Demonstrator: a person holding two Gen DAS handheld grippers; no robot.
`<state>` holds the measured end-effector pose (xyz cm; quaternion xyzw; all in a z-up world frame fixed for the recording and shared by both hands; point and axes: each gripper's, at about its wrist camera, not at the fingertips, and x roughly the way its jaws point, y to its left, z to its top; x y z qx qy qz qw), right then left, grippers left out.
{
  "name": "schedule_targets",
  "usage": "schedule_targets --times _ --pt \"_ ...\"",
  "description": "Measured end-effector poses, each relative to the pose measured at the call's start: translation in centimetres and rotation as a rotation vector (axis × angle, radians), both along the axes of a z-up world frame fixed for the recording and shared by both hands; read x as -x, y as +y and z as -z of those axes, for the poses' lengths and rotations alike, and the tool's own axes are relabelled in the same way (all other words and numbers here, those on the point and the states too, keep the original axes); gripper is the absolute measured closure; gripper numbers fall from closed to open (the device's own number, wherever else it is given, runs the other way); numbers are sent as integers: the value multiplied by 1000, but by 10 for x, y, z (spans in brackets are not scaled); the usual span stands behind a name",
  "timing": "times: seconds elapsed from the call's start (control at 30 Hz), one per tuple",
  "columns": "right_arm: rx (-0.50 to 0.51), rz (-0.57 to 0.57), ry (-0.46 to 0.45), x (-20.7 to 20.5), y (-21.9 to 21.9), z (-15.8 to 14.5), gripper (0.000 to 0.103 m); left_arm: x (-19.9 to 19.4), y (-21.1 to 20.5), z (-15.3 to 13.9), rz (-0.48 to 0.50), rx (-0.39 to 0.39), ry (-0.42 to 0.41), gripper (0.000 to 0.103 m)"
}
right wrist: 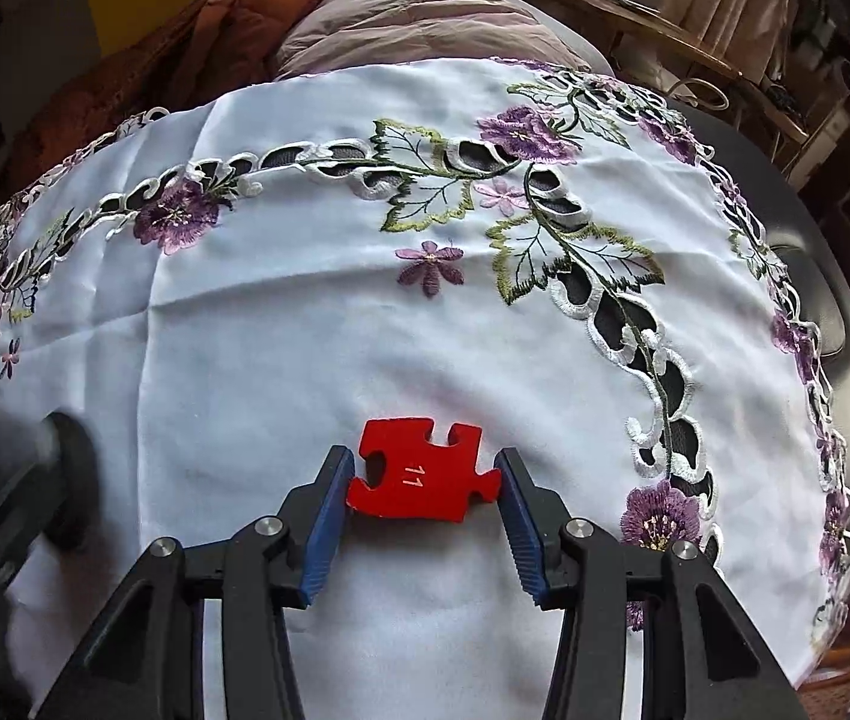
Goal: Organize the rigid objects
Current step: 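Carry the clear canister with the left gripper over the tray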
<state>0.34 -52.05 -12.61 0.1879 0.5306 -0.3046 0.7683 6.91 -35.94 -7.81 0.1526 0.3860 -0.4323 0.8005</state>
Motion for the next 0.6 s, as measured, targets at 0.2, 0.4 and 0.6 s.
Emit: schedule_targets --times 0.2,0.4,0.6 --pt "25 -19 13 -3 4 1 53 28 42 -20 -47 23 -32 59" --pt "21 -15 5 -2 4 1 52 45 71 -27 -82 23 -32 59" --pt "44 -36 11 -4 7 1 54 56 91 -32 -102 29 -35 59"
